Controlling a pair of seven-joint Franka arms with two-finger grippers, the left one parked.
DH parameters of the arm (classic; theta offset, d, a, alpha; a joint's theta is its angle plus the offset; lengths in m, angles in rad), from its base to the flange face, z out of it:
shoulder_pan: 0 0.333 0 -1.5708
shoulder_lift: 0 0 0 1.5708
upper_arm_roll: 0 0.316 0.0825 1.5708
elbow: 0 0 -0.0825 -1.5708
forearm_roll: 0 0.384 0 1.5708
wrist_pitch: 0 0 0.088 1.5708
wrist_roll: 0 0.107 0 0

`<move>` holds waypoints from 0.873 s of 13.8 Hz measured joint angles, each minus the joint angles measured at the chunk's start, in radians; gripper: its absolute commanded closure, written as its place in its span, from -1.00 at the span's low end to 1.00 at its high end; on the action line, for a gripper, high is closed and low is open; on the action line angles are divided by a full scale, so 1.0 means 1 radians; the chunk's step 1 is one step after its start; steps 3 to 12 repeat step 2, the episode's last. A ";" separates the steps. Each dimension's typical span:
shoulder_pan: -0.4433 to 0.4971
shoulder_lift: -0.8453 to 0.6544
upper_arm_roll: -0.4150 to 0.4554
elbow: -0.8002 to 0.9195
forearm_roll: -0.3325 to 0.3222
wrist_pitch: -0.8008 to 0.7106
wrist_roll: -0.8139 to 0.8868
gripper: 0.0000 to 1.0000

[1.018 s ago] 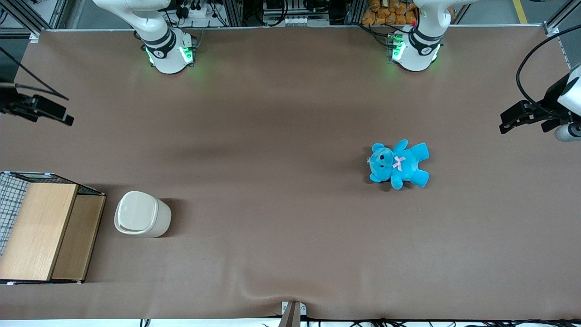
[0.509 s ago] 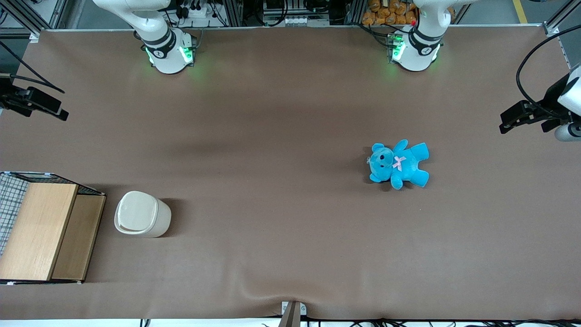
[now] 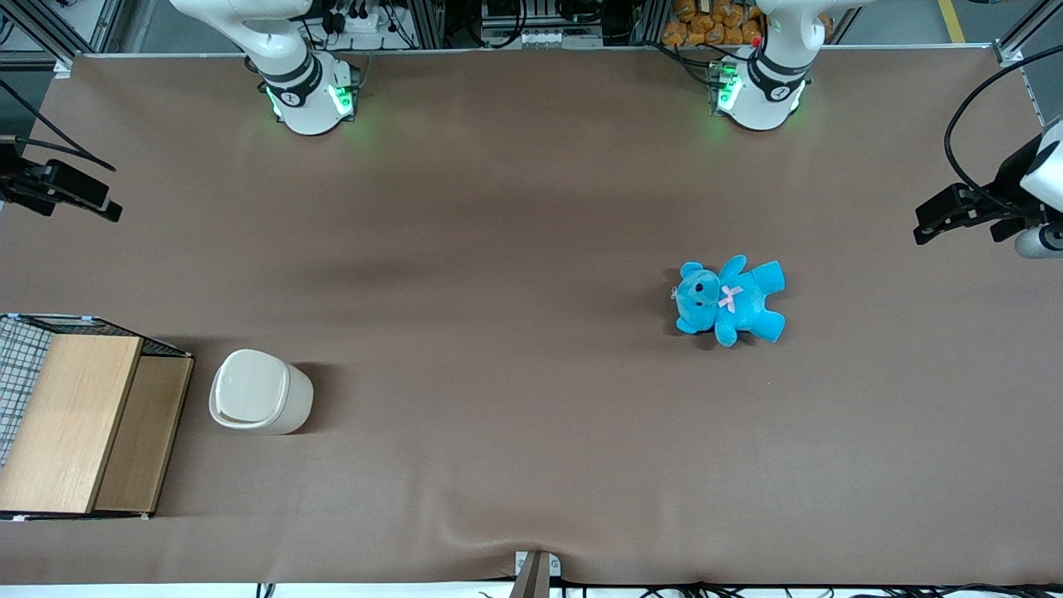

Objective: Open trash can with right arm

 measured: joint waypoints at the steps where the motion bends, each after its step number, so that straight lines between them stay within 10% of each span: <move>1: 0.000 0.001 0.000 0.000 0.000 0.000 -0.001 -1.00; 12: 0.000 0.002 0.000 0.000 0.000 0.000 -0.003 -1.00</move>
